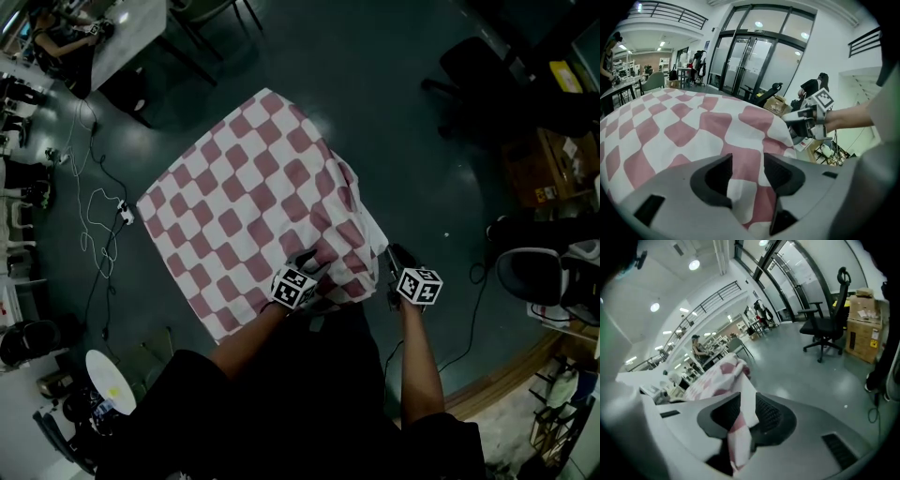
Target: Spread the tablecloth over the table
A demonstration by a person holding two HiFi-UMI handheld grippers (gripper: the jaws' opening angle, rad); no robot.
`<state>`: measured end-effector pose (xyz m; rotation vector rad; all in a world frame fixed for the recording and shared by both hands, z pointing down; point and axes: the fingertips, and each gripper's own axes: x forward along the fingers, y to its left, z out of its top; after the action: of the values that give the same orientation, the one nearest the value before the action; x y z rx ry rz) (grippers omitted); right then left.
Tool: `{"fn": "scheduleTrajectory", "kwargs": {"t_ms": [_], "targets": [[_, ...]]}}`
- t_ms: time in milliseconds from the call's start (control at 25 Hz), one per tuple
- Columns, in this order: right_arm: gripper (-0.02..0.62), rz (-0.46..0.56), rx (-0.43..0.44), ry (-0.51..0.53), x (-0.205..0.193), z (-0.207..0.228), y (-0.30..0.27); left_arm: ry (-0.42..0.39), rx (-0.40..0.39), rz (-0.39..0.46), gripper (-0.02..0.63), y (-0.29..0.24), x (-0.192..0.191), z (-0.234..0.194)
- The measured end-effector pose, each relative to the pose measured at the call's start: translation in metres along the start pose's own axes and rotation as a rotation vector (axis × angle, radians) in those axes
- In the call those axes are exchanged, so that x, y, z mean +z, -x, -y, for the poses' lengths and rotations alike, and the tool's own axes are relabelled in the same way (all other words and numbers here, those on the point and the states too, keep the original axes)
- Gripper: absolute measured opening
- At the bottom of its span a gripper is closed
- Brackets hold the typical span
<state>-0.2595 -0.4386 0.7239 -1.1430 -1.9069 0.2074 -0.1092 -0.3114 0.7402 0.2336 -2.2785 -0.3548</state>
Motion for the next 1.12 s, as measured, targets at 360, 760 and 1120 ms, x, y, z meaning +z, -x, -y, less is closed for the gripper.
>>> {"fn": "scheduleTrajectory", "kwargs": {"t_ms": [360, 760, 1120], "targets": [[0.110, -0.280, -0.035, 0.139, -0.075, -0.004, -0.032, -0.045, 0.000, -0.018, 0.206, -0.008, 0.002, 0.007], [0.016, -0.312, -0.090, 0.272, -0.072, -0.014, -0.020, -0.054, -0.013, -0.020, 0.206, -0.018, 0.013, 0.021], [0.015, 0.006, -0.339, 0.021, -0.042, 0.073, 0.093, -0.079, -0.032, -0.014, 0.206, -0.030, 0.015, 0.029]]}}
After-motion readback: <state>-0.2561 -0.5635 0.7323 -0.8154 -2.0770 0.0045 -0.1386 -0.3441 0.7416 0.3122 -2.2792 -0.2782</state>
